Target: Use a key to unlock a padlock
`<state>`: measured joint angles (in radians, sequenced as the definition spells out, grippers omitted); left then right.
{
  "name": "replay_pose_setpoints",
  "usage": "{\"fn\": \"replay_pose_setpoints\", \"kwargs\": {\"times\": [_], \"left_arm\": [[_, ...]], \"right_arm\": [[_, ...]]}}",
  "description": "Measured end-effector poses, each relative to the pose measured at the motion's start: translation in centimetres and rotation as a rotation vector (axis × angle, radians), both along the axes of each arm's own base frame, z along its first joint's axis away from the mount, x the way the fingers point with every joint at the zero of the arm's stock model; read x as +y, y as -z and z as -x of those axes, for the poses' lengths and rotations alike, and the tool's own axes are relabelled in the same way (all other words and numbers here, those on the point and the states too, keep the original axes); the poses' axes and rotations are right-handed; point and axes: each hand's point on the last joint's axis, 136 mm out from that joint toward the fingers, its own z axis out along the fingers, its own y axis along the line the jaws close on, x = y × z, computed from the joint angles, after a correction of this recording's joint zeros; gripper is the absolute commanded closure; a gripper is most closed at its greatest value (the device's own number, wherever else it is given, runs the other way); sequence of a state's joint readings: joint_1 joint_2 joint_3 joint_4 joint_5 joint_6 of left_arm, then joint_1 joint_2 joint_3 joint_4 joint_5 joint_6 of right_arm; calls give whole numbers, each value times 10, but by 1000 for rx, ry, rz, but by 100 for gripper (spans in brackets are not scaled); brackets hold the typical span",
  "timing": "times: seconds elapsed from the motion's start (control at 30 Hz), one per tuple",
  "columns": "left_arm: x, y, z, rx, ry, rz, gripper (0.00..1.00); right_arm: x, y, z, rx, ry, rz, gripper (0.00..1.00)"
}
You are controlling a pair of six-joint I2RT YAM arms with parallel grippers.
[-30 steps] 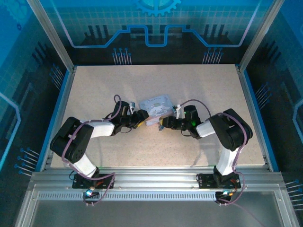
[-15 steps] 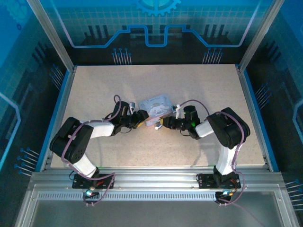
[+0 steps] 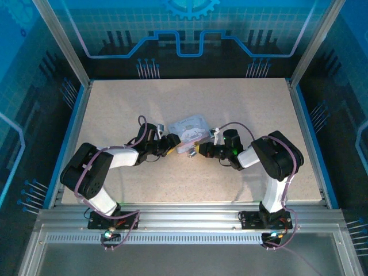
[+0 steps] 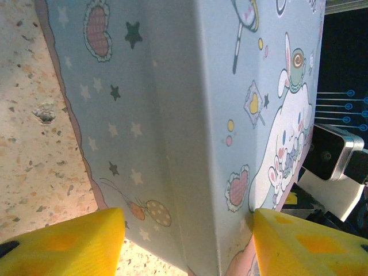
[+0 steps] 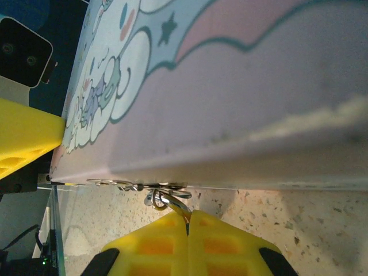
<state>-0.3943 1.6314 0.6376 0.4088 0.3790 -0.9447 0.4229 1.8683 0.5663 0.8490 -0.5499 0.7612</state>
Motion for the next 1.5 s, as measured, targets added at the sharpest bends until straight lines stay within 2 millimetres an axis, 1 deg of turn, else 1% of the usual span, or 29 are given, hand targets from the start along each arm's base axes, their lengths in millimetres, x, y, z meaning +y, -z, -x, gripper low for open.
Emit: {"fn": "replay_pose_setpoints", "kwargs": {"times": [0.23,0.8,1.03,1.13,1.2,1.23,1.33,1.37,1.43,1.5], "left_arm": [[0,0,1,0,0,-1,39],[0,1,4,-4,-8,-2,38],[1,1,4,3,-16,6,36],[1,1,4,3,-16,5,36],[1,2,5,7,-17,4,32],[2,2,5,9,-17,2,28],[6,4,7,24,-18,-13,20],[7,5,8,27,-16,-21,18],[12,4,10,36,-19,-35,14],[20,1,10,37,-26,-48,8]], "right_arm": [[-5,0,1,8,43,-21,100],[-13,-3,-7,105,170,-96,100],[-29,0,-8,116,225,-89,100],[-37,-5,-6,106,241,-83,100],[-41,-11,-4,90,244,-73,100],[-42,-15,-3,78,239,-63,100],[-45,-31,2,35,218,-37,100],[-46,-38,4,14,208,-25,100],[-48,-47,11,-5,186,2,100],[-49,-55,17,-13,159,34,100]]}}
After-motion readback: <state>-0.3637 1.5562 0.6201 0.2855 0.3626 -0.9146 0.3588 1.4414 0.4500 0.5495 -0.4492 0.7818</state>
